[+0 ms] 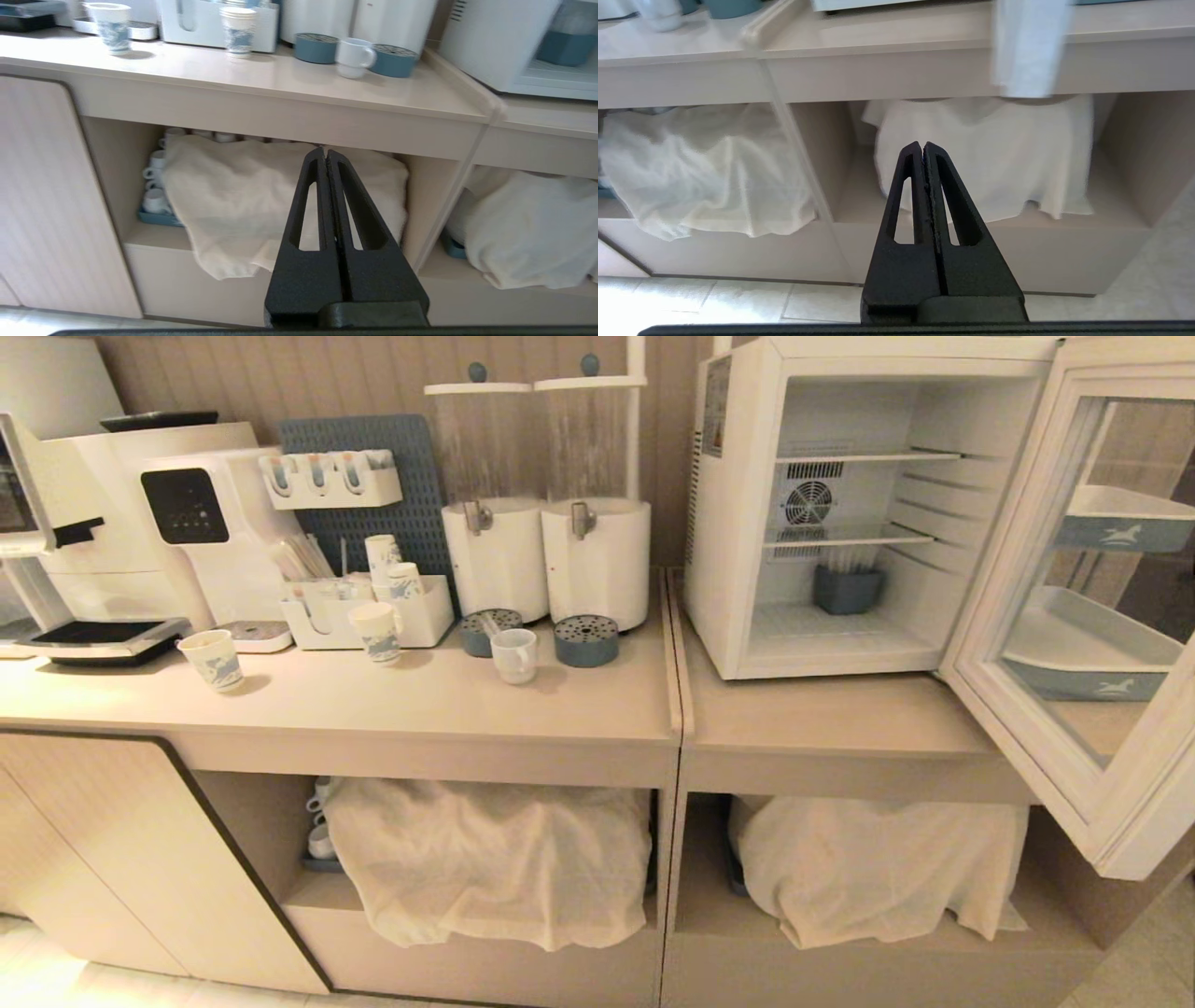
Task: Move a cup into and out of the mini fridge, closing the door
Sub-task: Put the ceramic cup in the freezer
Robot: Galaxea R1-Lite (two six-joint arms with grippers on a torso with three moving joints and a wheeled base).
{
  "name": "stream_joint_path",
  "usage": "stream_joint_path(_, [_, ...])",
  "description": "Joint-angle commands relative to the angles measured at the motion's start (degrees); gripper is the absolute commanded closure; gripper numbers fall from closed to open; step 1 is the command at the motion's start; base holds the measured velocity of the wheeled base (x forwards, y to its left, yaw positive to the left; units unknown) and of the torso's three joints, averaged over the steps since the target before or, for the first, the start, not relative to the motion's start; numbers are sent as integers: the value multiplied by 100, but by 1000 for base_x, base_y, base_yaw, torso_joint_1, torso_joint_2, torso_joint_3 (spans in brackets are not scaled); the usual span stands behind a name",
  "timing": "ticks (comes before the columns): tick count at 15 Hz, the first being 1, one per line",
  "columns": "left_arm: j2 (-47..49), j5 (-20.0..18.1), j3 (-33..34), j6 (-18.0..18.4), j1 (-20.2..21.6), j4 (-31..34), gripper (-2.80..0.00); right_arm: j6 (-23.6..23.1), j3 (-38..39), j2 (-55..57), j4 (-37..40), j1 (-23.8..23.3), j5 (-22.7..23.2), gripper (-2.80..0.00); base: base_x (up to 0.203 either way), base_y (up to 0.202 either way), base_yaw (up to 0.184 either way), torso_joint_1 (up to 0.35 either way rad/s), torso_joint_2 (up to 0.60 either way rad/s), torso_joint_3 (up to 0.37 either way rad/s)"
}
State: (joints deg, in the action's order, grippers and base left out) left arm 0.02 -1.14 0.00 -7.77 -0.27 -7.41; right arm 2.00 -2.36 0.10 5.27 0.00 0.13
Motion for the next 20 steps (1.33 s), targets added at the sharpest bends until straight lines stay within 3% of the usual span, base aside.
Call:
stream_joint_path(1, [-29,0,229,-11,0,-15,0,2,-1,8,9,0,-3,0,0,192,-3,2,3,6])
stream_joint_path(20, [-29,0,229,-50,0,-6,0,2,-1,8,1,0,4,0,0,193,0,2,3,3])
